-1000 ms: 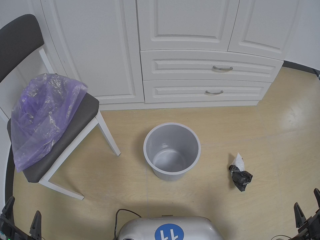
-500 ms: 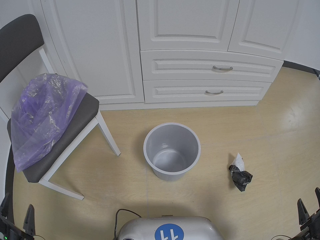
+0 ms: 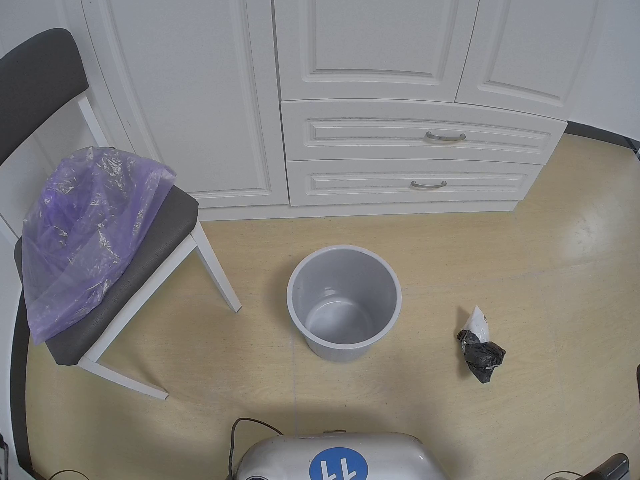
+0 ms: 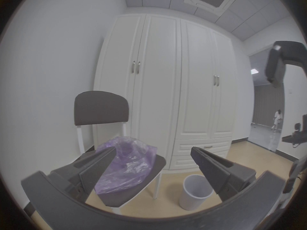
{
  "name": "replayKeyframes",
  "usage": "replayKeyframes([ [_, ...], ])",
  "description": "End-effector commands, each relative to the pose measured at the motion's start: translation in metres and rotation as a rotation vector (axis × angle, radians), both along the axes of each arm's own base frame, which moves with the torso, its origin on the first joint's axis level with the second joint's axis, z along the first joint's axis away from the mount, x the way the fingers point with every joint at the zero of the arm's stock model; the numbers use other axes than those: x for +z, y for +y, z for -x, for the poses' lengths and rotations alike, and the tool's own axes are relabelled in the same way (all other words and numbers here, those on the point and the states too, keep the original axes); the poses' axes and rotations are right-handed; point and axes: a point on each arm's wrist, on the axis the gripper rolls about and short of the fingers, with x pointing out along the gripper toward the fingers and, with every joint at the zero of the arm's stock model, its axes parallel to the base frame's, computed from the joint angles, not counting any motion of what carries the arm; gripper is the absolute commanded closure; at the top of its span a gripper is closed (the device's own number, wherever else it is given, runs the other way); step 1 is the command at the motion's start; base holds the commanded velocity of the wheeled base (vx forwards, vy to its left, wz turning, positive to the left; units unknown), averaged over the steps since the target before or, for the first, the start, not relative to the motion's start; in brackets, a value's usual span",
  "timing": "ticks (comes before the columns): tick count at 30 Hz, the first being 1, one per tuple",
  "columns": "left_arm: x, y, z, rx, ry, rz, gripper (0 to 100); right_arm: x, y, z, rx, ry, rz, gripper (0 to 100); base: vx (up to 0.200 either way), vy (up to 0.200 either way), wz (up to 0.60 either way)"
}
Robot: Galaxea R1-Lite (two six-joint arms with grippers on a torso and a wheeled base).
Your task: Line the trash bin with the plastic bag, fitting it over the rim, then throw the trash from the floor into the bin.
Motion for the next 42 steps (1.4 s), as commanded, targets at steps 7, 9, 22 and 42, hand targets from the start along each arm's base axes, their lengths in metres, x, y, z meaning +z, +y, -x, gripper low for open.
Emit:
replayKeyframes([
  [7,0.056,0.046,-0.143,0.665,0.516,-0.229,0,0.093,-0.014,-0.095,-0.241,0.227,0.229,0,0.000,0.000,0.00],
  [9,0.056,0.051,-0.141,0.684,0.496,-0.228,0,0.096,-0.014,-0.096,-0.278,0.228,0.263,0,0.000,0.000,0.00],
  [22,-0.012,0.071,-0.115,0.440,0.727,-0.418,0,0.049,-0.015,-0.119,-0.225,0.452,0.253,0,0.000,0.000,0.00],
  [42,-0.039,0.078,-0.119,0.378,0.880,-0.463,0,0.030,-0.020,-0.157,-0.215,0.564,0.181,0,0.000,0.000,0.00],
])
